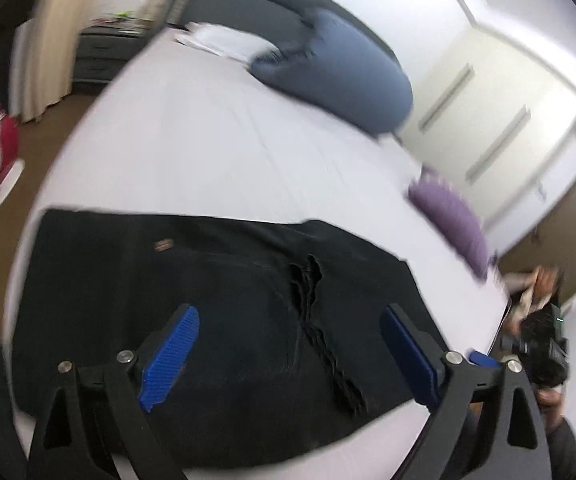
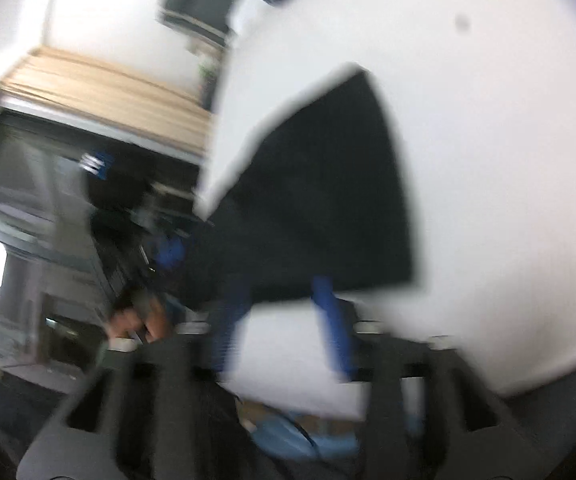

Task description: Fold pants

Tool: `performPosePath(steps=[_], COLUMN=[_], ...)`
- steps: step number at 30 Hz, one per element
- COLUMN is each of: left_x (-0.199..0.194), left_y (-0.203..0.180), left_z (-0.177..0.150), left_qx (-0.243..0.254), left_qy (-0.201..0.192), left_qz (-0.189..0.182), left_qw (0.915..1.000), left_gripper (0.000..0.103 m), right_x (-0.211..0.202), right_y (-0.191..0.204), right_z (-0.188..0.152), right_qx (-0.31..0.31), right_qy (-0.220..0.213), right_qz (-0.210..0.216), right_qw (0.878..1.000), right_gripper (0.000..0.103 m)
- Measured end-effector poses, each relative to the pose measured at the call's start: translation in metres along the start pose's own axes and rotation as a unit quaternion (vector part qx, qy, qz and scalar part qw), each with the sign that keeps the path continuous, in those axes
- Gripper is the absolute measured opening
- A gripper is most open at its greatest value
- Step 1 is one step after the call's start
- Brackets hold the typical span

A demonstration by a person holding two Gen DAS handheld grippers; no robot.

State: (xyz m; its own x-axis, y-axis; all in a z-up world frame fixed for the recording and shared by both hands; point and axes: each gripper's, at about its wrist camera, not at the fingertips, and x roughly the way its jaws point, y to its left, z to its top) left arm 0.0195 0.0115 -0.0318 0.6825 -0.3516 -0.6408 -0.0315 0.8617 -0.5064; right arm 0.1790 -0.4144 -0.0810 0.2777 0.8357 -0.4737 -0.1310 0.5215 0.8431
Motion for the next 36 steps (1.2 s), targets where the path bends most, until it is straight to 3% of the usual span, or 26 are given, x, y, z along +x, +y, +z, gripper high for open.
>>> performPosePath(steps=[4, 7, 10, 14, 19, 20, 21, 22, 29, 34, 36], left_x=[-0.038, -0.041, -0.037, -0.038, -0.029, -0.027, -0.028, -0.027, -0.011, 0.0, -0.001], left_y=[0.039, 0.068, 0.104, 0.121, 0.131, 0.132, 0.134, 0.138, 0.15, 0.153, 0.155], left_z=[-0.026, -0.045, -0.054, -0.055, -0.062, -0.061, -0.06, -0.059, -0.052, -0.04, -0.041], left_qx=[-0.069, -0.123, -0.207, -0.245, -0.288, -0.293, -0.296, -0.302, -0.335, -0.343, -0.347], left_qy=[-0.016, 0.003, 0.016, 0.008, 0.014, 0.012, 0.01, 0.008, -0.006, -0.016, -0.019], left_qz=[0.01, 0.024, 0.019, 0.023, 0.02, 0.018, 0.017, 0.015, 0.009, 0.007, 0.006], left_qw=[0.9974, 0.9922, 0.978, 0.9692, 0.9572, 0.9558, 0.9549, 0.9531, 0.9422, 0.9394, 0.9375], left_gripper=[0.093, 0.091, 0.086, 0.083, 0.081, 0.081, 0.081, 0.081, 0.081, 0.081, 0.074], right_x=[0.07, 0.133, 0.191, 0.239, 0.267, 0.273, 0.274, 0.274, 0.273, 0.28, 0.279], right_y=[0.04, 0.066, 0.074, 0.075, 0.059, 0.049, 0.041, 0.035, 0.024, 0.027, 0.027], right_z=[0.029, 0.04, 0.046, 0.047, 0.047, 0.047, 0.048, 0.05, 0.048, 0.04, 0.041], right_qx=[-0.04, -0.064, -0.059, -0.054, -0.037, -0.026, -0.016, -0.005, 0.018, 0.013, 0.012], right_qy=[0.05, 0.106, 0.163, 0.209, 0.247, 0.257, 0.259, 0.255, 0.251, 0.249, 0.245], right_qz=[0.06, 0.08, 0.085, 0.066, 0.017, -0.004, -0.011, -0.011, -0.032, -0.046, -0.044], right_qw=[0.996, 0.989, 0.981, 0.974, 0.968, 0.966, 0.966, 0.967, 0.967, 0.967, 0.968], right_gripper=[0.072, 0.072, 0.072, 0.071, 0.071, 0.065, 0.053, 0.049, 0.033, 0.032, 0.032])
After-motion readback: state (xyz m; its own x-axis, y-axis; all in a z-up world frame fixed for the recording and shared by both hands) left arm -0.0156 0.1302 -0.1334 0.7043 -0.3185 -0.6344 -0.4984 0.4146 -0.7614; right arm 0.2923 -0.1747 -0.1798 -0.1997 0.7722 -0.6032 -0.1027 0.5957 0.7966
